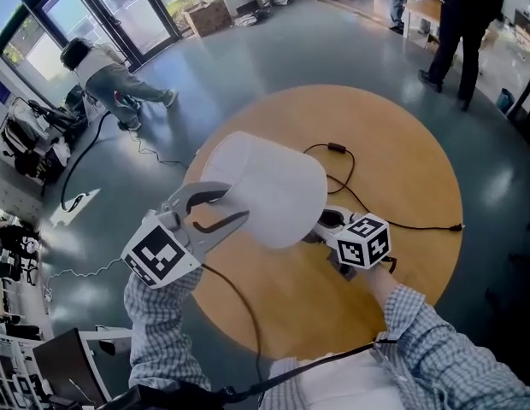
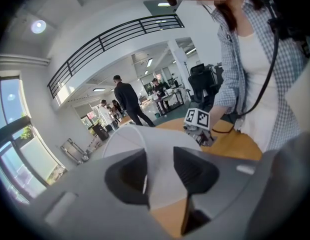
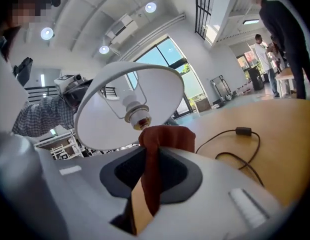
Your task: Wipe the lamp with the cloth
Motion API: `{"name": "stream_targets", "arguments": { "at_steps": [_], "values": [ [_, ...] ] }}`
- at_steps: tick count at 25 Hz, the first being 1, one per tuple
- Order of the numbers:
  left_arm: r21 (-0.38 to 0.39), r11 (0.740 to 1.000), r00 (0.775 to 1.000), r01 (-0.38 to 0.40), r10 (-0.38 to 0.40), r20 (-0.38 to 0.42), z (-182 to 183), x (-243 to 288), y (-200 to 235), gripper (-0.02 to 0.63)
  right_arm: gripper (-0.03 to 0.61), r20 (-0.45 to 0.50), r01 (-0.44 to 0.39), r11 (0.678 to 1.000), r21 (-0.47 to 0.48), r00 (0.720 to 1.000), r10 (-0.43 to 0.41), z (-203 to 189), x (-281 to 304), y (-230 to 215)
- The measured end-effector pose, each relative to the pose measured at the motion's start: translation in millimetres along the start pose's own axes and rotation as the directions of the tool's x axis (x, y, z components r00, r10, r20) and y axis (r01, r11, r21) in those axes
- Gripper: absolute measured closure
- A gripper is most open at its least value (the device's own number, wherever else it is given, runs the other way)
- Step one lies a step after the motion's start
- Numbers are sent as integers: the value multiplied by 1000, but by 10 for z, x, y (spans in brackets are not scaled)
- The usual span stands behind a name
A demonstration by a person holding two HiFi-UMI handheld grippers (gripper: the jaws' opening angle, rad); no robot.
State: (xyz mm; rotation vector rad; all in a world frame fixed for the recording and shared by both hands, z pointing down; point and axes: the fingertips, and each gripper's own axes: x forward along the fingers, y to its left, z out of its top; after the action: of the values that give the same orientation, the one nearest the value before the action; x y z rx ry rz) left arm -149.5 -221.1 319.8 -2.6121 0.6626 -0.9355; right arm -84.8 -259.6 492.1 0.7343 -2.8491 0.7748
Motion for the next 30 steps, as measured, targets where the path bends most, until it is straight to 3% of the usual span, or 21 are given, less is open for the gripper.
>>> {"name": "stream_targets", "arguments": {
  "at_steps": [6,11,17,20,23,26,30],
  "values": [
    [7,1000,1000,4,-4,0,21,48,20,457,502,-151,155,986,58,978,-145,-661,-338,-489],
    [23,1000,1000,2,-2,2,43,72,41,454,502,-178,205,972,117,967,-183,-896,-618,-692],
    [50,999,1000,22,-22,-6,114,126,10,453,502,-135,134,991,0,982,-133,-391,-445,-711],
    [65,997,1000,29,-29,-9,149,152,-14,453,502,-61,36,996,-87,997,-42,60,-302,-459],
    [81,996,999,34,-33,-13,173,171,-16,453,502,23,-32,995,-98,999,35,385,-207,-240],
    [90,995,999,34,-33,-14,199,178,-16,451,502,7,-17,997,-72,1000,18,325,-150,-277],
    [107,993,999,46,-44,-16,227,190,-54,451,502,-108,55,998,9,993,-54,-207,-231,-525]
  ]
}}
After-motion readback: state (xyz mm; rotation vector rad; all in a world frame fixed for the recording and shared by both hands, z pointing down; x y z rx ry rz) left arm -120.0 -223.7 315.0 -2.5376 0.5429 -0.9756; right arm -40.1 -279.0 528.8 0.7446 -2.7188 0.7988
